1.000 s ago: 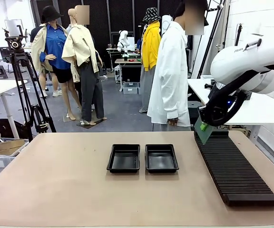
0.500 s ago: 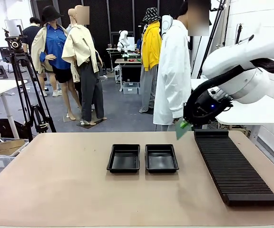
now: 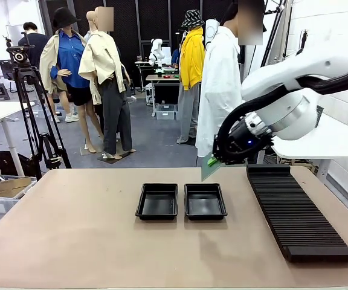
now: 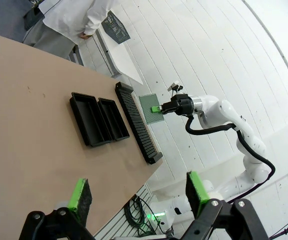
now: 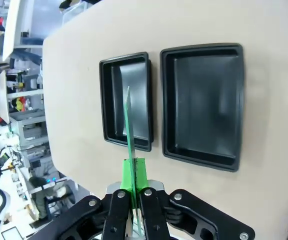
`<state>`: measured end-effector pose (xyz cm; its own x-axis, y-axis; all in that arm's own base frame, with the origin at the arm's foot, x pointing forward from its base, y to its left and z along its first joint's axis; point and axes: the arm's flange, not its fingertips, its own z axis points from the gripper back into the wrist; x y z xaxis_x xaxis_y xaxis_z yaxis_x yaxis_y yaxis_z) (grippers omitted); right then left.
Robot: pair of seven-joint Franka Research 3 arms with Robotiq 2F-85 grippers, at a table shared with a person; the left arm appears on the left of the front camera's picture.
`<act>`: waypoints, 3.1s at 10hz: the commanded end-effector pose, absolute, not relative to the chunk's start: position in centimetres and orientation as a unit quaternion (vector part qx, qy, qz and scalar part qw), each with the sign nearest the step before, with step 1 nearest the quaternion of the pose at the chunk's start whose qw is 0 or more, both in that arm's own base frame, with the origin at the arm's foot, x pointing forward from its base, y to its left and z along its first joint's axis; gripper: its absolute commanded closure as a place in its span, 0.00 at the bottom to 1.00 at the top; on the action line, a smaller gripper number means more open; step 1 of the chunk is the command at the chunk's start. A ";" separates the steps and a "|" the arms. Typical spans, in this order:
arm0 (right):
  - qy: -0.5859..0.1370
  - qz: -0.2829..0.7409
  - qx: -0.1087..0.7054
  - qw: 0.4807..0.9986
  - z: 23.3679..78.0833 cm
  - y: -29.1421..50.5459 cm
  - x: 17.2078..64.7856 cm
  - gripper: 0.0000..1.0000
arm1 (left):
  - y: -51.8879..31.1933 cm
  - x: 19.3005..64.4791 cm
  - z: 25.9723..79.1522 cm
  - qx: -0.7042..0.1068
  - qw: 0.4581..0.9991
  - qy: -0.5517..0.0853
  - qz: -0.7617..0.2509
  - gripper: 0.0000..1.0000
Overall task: Inspect and transfer BCBs to ESD trays.
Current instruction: Pick up the Blank PCB from the PCB Rack and place it in the left ESD tray.
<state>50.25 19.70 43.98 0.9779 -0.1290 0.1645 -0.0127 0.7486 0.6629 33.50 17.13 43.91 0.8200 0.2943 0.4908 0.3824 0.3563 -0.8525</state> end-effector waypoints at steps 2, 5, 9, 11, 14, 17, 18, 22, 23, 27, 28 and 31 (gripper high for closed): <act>-0.089 -0.022 0.366 0.926 41.3 23.4 52.1 1.00 | 17.2 33.3 44.1 -0.571 0.764 -0.299 -0.028 0.00; -0.072 -0.014 0.373 0.925 38.9 27.6 53.0 1.00 | 17.2 33.3 44.1 -0.571 0.764 -0.299 -0.028 0.00; -0.057 -0.009 0.369 0.928 36.7 31.3 54.0 1.00 | 17.2 33.3 44.1 -0.571 0.764 -0.299 -0.028 0.00; -0.055 -0.012 0.360 0.931 35.8 32.9 54.6 1.00 | 17.2 33.3 44.1 -0.571 0.764 -0.299 -0.028 0.00; -0.053 -0.011 0.348 0.936 34.6 34.9 55.3 1.00 | 17.2 33.3 44.1 -0.571 0.764 -0.299 -0.028 0.00; -0.050 -0.012 0.340 0.939 33.6 36.5 55.7 1.00 | 17.2 33.3 44.1 -0.571 0.764 -0.299 -0.028 0.00; -0.053 -0.014 0.331 0.942 33.2 37.0 55.9 1.00 | 17.2 33.3 44.1 -0.571 0.764 -0.299 -0.028 0.00; -0.051 -0.021 0.324 0.944 31.9 38.6 56.8 1.00 | 17.2 33.3 44.1 -0.571 0.764 -0.299 -0.028 0.00; -0.052 -0.022 0.324 0.944 31.9 38.8 57.0 1.00 | 17.2 33.3 44.1 -0.571 0.764 -0.299 -0.028 0.00; -0.046 -0.011 0.328 0.943 31.7 38.2 56.6 1.00 | 17.2 33.3 44.1 -0.571 0.764 -0.299 -0.028 0.00; -0.046 -0.011 0.328 0.943 31.7 38.2 56.6 1.00 | 17.2 33.3 44.1 -0.571 0.764 -0.299 -0.028 0.00; -0.046 -0.011 0.328 0.943 31.7 38.2 56.6 1.00 | 17.2 33.3 44.1 -0.571 0.764 -0.299 -0.028 0.00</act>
<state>56.67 38.33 31.77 0.9953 -0.0515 0.0826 -0.0113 0.7817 0.6236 33.51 17.11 43.91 0.8204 0.2936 0.4906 0.3823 0.3564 -0.8526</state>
